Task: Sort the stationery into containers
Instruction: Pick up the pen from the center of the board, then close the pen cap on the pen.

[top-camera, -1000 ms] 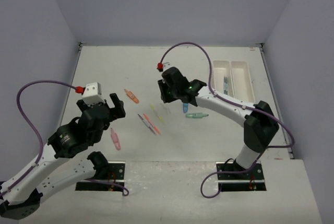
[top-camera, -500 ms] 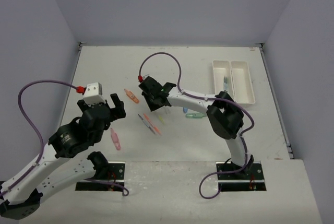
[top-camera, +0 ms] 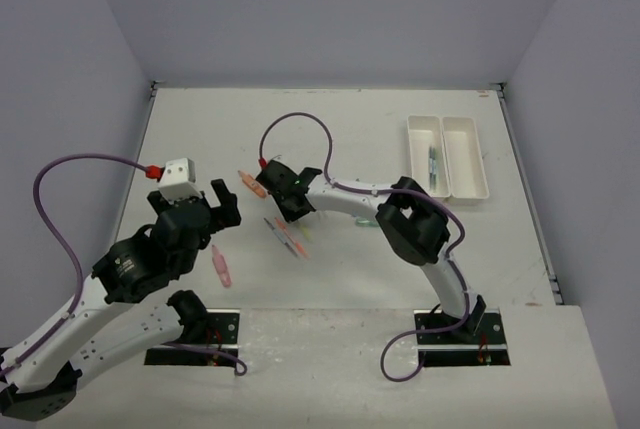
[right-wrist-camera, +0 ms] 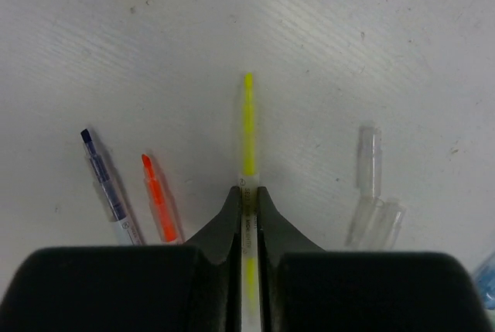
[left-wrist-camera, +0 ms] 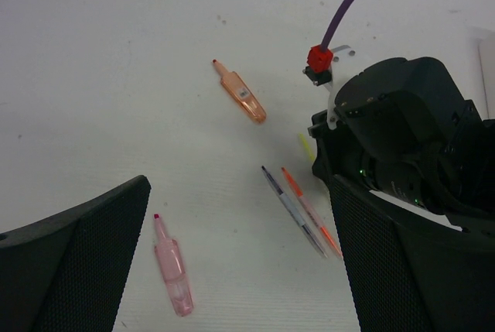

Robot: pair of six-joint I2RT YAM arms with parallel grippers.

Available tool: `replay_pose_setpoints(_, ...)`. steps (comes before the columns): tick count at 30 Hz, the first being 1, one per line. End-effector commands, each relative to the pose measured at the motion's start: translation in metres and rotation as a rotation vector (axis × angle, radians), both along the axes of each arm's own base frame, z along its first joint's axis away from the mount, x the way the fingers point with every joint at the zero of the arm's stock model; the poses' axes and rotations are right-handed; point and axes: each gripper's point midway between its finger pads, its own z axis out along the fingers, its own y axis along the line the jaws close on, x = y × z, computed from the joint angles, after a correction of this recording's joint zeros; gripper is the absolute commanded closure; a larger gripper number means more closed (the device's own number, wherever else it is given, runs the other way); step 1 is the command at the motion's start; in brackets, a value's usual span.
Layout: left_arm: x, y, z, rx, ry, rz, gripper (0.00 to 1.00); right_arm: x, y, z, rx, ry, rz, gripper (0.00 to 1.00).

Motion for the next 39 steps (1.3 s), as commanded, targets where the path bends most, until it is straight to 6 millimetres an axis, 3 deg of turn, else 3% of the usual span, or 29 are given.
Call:
replay_pose_setpoints(1, 0.003, 0.004, 0.004, -0.035, -0.013, 0.059, 0.00, -0.005, 0.006, 0.043, 0.074, -0.042, -0.005, 1.00)
replay_pose_setpoints(2, 0.004, 0.000, 0.003, -0.059, -0.003, 0.055, 0.00, -0.004, 0.005, 0.072, 0.121, -0.080, -0.006, 1.00)
replay_pose_setpoints(4, 0.007, -0.013, -0.001, -0.112, 0.015, 0.050, 0.00, -0.001, -0.012, 0.109, 0.145, -0.152, -0.031, 1.00)
replay_pose_setpoints(6, 0.012, -0.031, -0.006, -0.165, 0.036, 0.020, 0.00, -0.001, -0.042, 0.161, 0.207, -0.240, -0.075, 1.00)
replay_pose_setpoints(8, 0.023, -0.055, -0.018, -0.203, 0.081, 0.010, 0.00, 0.005, -0.087, 0.205, 0.283, -0.302, -0.156, 1.00)
replay_pose_setpoints(10, 0.033, -0.074, -0.036, -0.190, 0.137, 0.006, 0.00, 0.009, -0.130, 0.200, 0.273, -0.305, -0.246, 1.00)
replay_pose_setpoints(12, 0.052, -0.105, -0.045, -0.218, 0.180, 0.004, 0.00, 0.008, -0.187, 0.205, 0.291, -0.334, -0.366, 1.00)
replay_pose_setpoints(13, 0.052, -0.107, -0.045, -0.236, 0.182, 0.011, 0.00, 0.001, -0.195, 0.205, 0.298, -0.339, -0.372, 1.00)
replay_pose_setpoints(15, 0.072, -0.136, -0.063, -0.219, 0.264, 0.041, 0.00, -0.003, -0.239, 0.205, 0.302, -0.376, -0.461, 1.00)
replay_pose_setpoints(17, 0.089, -0.157, -0.080, -0.199, 0.335, 0.095, 0.03, -0.005, -0.259, 0.204, 0.299, -0.396, -0.502, 1.00)
replay_pose_setpoints(19, 0.100, -0.170, -0.093, -0.176, 0.382, 0.140, 0.11, -0.009, -0.268, 0.199, 0.291, -0.401, -0.508, 1.00)
replay_pose_setpoints(20, 0.105, -0.177, -0.112, -0.147, 0.421, 0.166, 0.15, -0.011, -0.271, 0.198, 0.288, -0.404, -0.511, 1.00)
replay_pose_setpoints(23, 0.121, -0.200, -0.131, -0.119, 0.477, 0.197, 0.24, -0.012, -0.276, 0.189, 0.283, -0.395, -0.512, 1.00)
replay_pose_setpoints(26, 0.129, -0.208, -0.157, -0.085, 0.528, 0.232, 0.38, -0.014, -0.275, 0.184, 0.292, -0.387, -0.500, 1.00)
replay_pose_setpoints(29, 0.133, -0.208, -0.165, -0.083, 0.540, 0.246, 0.44, -0.014, -0.272, 0.185, 0.311, -0.391, -0.488, 1.00)
replay_pose_setpoints(31, 0.136, -0.206, -0.182, -0.083, 0.564, 0.247, 0.47, -0.014, -0.269, 0.187, 0.331, -0.393, -0.471, 1.00)
replay_pose_setpoints(33, 0.141, -0.198, -0.193, -0.082, 0.591, 0.261, 0.57, -0.015, -0.267, 0.184, 0.336, -0.391, -0.461, 1.00)
replay_pose_setpoints(39, 0.138, -0.190, -0.217, -0.073, 0.634, 0.271, 0.58, -0.014, -0.262, 0.177, 0.340, -0.370, -0.443, 1.00)
